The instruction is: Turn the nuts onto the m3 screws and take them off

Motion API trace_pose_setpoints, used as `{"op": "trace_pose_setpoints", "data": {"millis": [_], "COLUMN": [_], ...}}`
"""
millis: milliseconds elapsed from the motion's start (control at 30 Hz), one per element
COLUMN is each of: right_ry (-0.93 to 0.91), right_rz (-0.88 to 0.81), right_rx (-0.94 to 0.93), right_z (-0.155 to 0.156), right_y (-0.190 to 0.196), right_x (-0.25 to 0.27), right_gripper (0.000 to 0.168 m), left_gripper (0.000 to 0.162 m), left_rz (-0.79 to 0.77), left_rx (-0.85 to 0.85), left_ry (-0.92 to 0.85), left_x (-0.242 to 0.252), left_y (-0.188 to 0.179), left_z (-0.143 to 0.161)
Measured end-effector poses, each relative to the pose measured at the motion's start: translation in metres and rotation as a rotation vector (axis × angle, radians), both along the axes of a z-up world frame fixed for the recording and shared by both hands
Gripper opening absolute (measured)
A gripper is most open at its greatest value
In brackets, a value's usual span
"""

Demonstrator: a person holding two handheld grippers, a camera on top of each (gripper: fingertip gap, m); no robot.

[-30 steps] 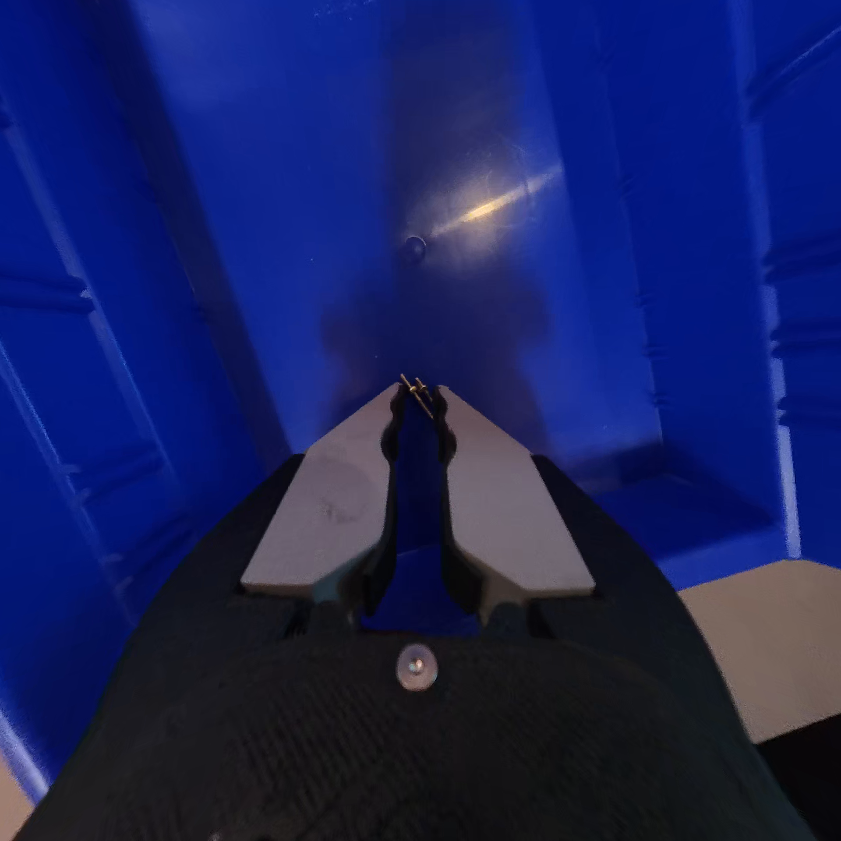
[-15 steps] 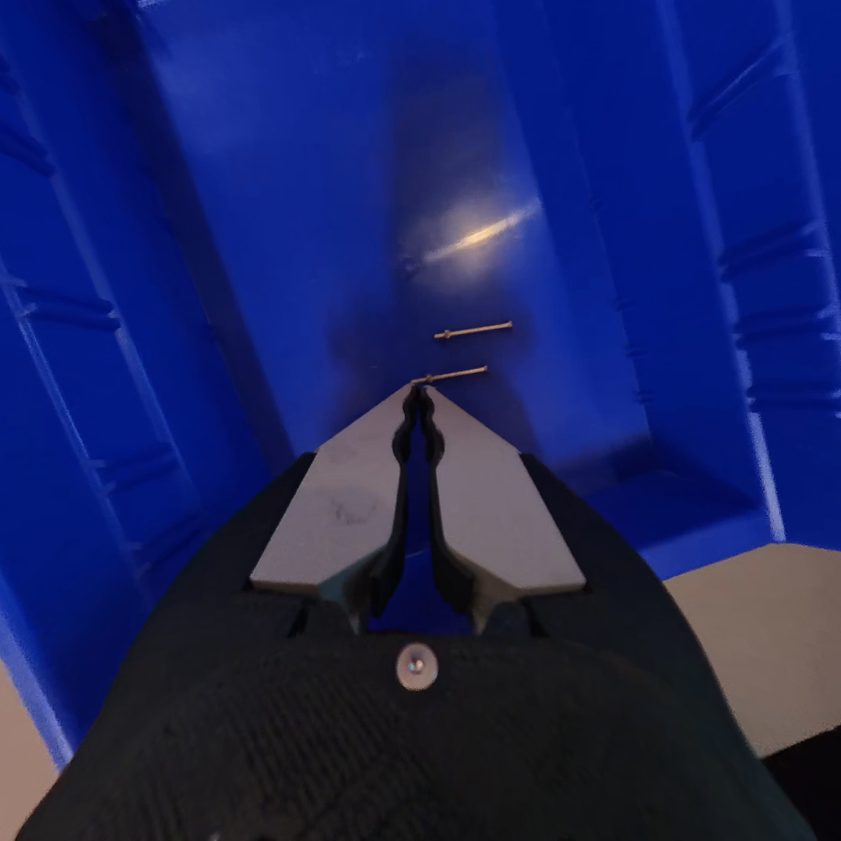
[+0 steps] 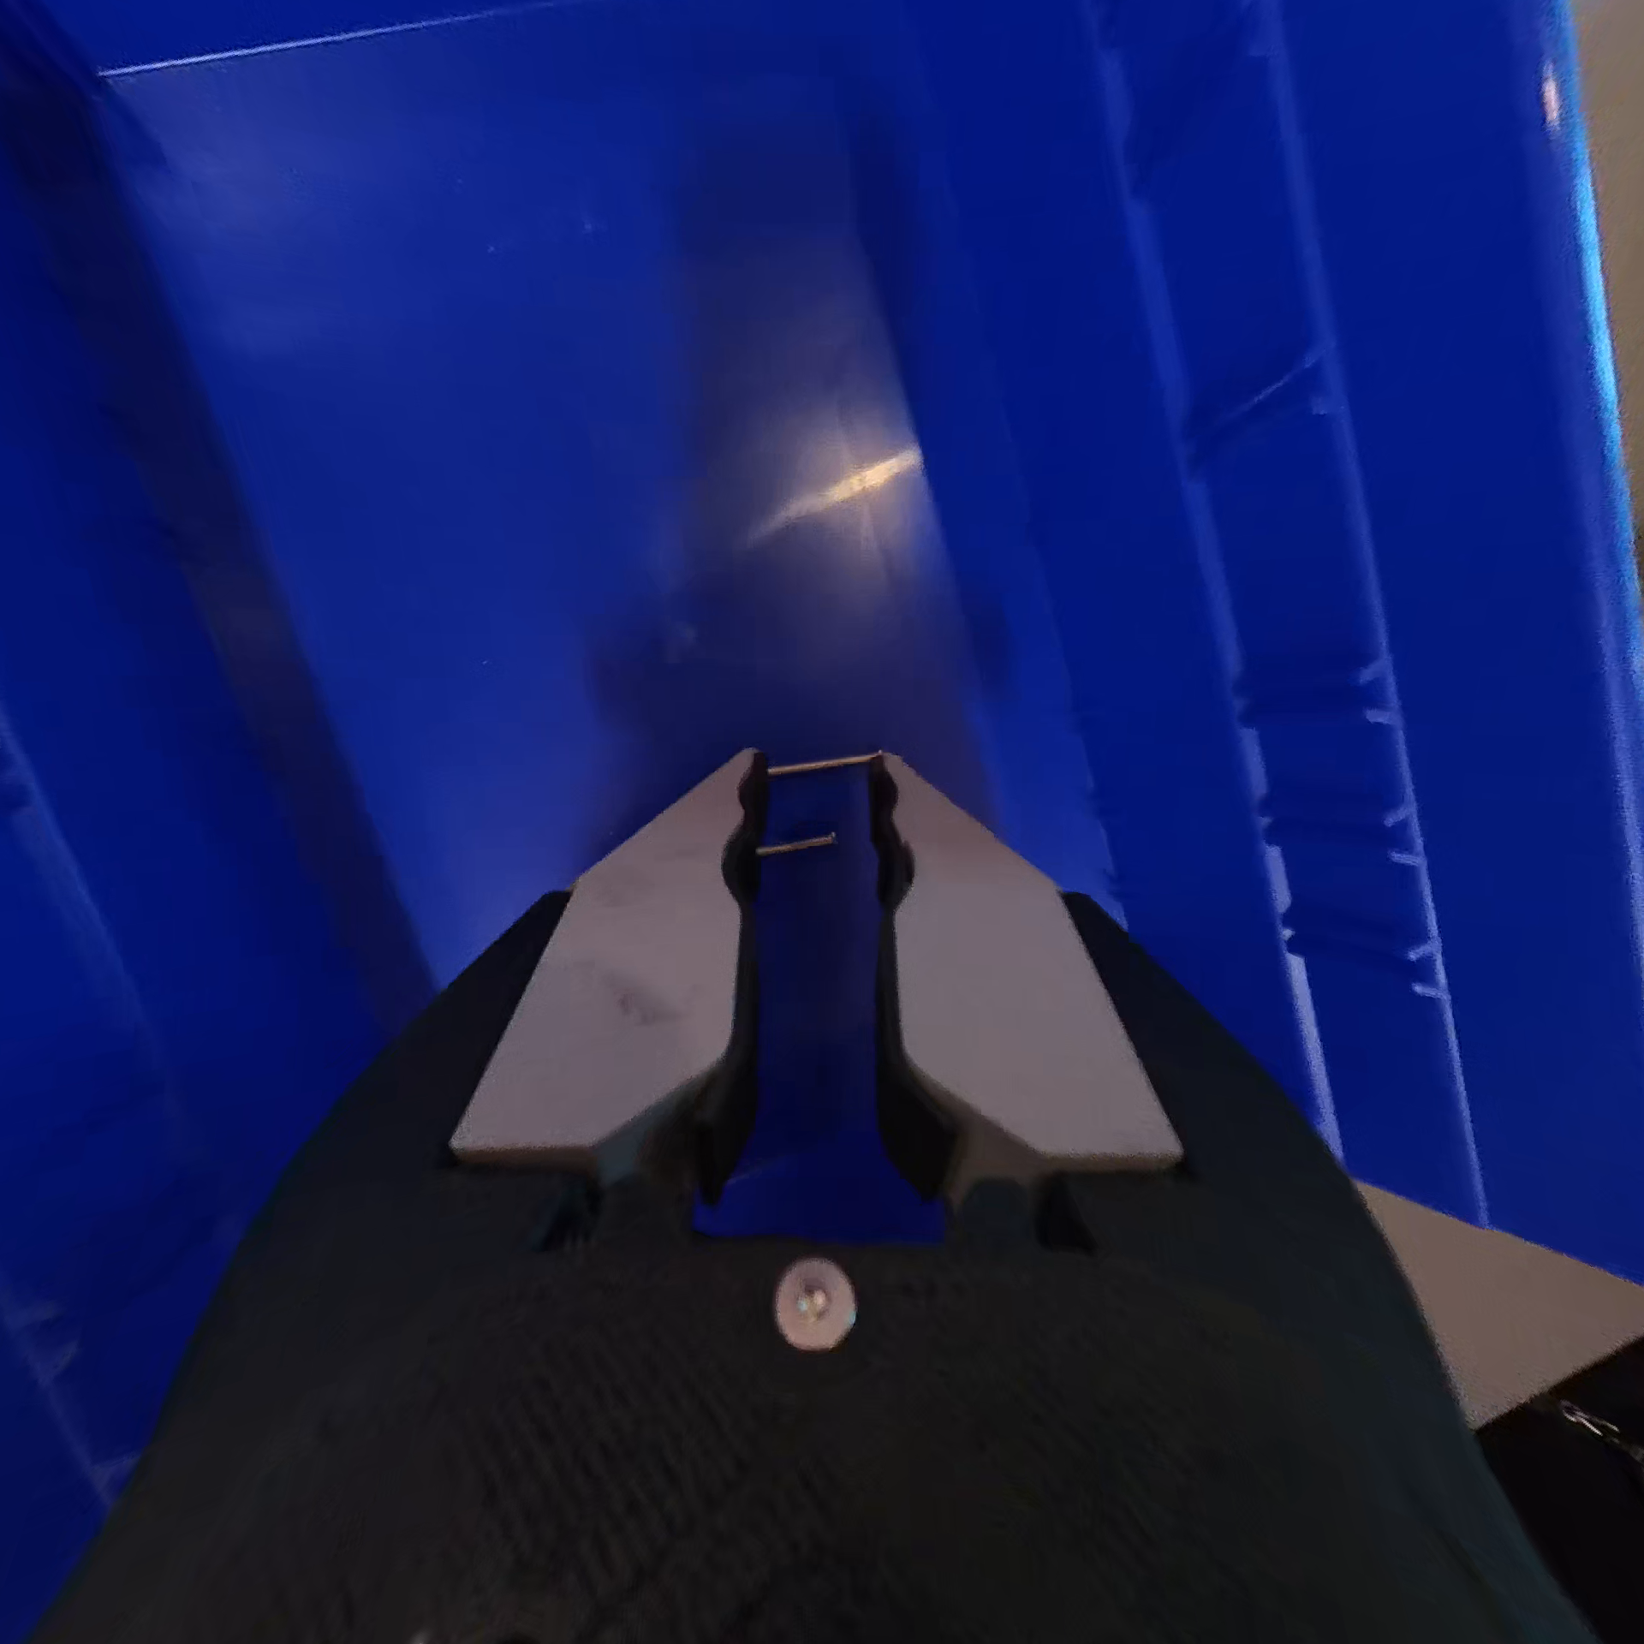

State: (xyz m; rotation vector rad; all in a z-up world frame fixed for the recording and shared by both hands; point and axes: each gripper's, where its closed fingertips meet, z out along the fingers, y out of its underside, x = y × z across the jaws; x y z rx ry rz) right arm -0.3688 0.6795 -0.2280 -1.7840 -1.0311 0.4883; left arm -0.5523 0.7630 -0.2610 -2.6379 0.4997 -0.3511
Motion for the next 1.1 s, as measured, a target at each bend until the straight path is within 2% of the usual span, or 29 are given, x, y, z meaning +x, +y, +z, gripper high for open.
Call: {"op": "trace_pose_setpoints", "data": {"millis": [200,333,467,733,933,1100], "right_ry": [-0.005,-0.004,-0.003,-0.007,-0.009,-0.007], "right_rz": [0.003,-0.001,0.001,0.002,0.001,0.001], "right_rx": [0.002,-0.001,-0.004,-0.001,-0.003,-0.003], "right_z": [-0.001,-0.001,-0.001,-0.002,-0.003,-0.002], "right_y": [0.000,0.000,0.000,0.000,0.000,0.000], "right_x": [-0.001,0.000,0.000,-0.001,0.000,0.000], "right_gripper": [0.035,0.035,0.035,0.035,0.035,0.035], "left_gripper": [0.023,0.015,0.014,0.017,0.017,0.019], "left_rz": [-0.069,-0.117,-0.138,-0.128,-0.064,-0.055], "left_rx": [0.025,0.009,-0.048,-0.081,0.010,-0.011], "left_ry": [0.040,0.058,0.042,0.055,0.038,0.096], "left_x": [0.015,0.022,0.021,0.001,-0.008,-0.014], "left_y": [0.002,-0.002,-0.014,-0.026,-0.012,-0.011], "left_z": [-0.005,-0.010,-0.011,-0.010,0.003,-0.006]}}
